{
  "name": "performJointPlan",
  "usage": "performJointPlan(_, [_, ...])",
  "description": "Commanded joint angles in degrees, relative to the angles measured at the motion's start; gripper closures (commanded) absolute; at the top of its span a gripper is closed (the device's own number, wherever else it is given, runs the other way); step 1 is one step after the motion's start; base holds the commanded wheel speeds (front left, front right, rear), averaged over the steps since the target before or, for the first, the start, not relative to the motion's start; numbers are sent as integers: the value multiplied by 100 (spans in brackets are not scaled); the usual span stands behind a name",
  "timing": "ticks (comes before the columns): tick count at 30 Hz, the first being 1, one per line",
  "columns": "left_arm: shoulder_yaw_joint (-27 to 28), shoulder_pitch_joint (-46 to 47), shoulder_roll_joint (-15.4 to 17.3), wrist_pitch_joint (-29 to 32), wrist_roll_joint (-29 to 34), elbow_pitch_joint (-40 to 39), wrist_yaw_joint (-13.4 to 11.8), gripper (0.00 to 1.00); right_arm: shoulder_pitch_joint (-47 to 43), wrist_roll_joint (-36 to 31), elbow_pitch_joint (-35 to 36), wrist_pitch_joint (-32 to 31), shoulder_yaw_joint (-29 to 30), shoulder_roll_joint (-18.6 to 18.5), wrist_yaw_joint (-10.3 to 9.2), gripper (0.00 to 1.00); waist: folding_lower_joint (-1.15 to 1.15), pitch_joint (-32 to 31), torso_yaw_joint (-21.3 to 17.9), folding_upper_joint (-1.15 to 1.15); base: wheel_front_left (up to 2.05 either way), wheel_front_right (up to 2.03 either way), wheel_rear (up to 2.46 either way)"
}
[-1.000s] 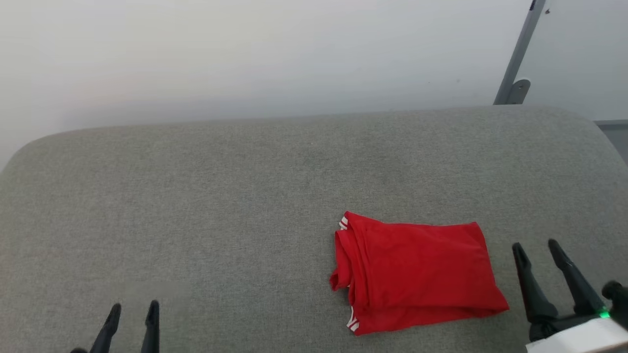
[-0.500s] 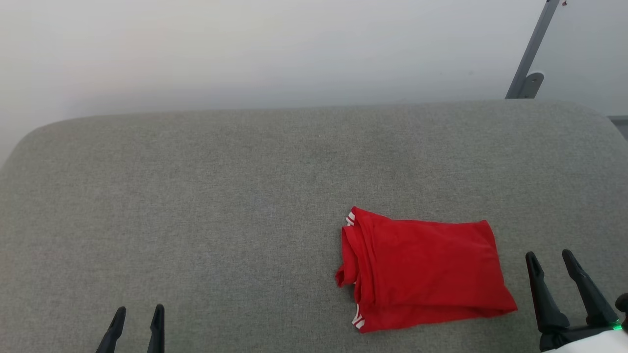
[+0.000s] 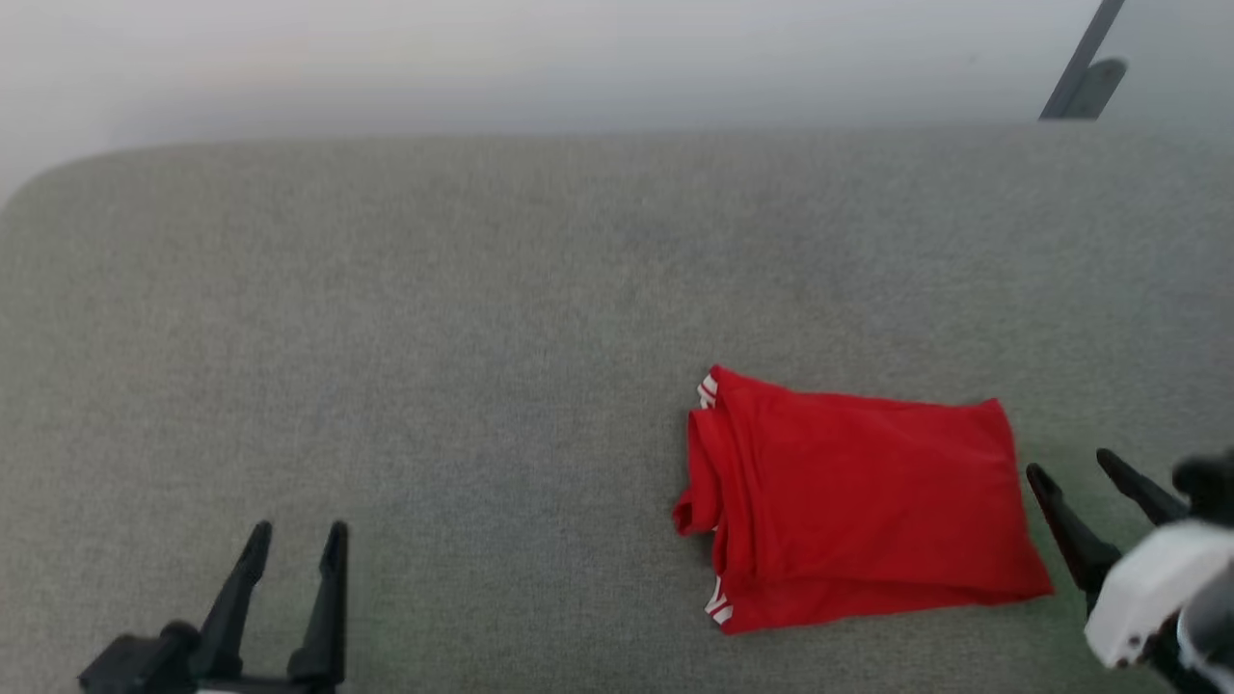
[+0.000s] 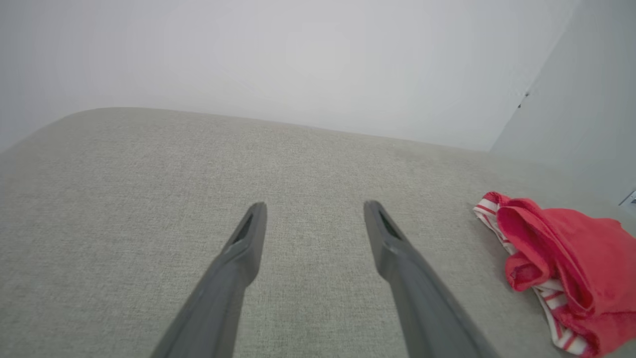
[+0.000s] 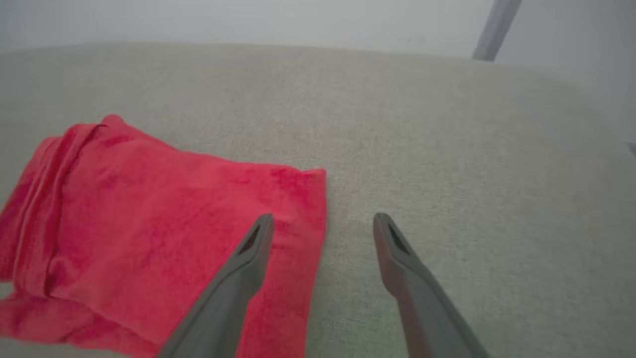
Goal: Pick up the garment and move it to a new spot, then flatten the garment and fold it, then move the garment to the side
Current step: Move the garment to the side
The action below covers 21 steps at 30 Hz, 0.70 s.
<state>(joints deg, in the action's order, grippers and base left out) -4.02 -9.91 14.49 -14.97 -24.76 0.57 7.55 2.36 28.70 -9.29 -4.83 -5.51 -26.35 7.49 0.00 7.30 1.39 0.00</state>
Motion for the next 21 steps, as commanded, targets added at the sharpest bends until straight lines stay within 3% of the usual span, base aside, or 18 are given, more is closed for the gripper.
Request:
performJointPlan(1, [-51,149,28,-28,-52,-2,-14,0,205,94,30,-368,-61,-84,-2,0,0,206,67,0,0,0,0])
performJointPlan(8, [-195,578,106,-28,-176,22,-14,0,741,717,339,-2625,-450,-729,-2,0,0,610,217,0,0,0,0])
performJointPlan(13, [-341,833,132,-28,-240,15,-14,0,911,779,358,-3695,-365,-682,-2,0,0,908,364,0,0,0,0])
performJointPlan(18, [-437,1018,155,-28,-276,36,-14,0,797,667,348,-4287,-306,-529,-2,0,0,1045,465,0,0,0,0])
performJointPlan(19, [-457,1042,170,-28,-273,39,-14,0,779,636,365,-4324,-272,-474,-2,21,0,1057,468,0,0,0,0])
performJointPlan(21, [-483,1111,199,-28,-264,36,-14,0,747,569,368,-4374,-198,-375,-2,100,0,1062,451,0,0,0,0])
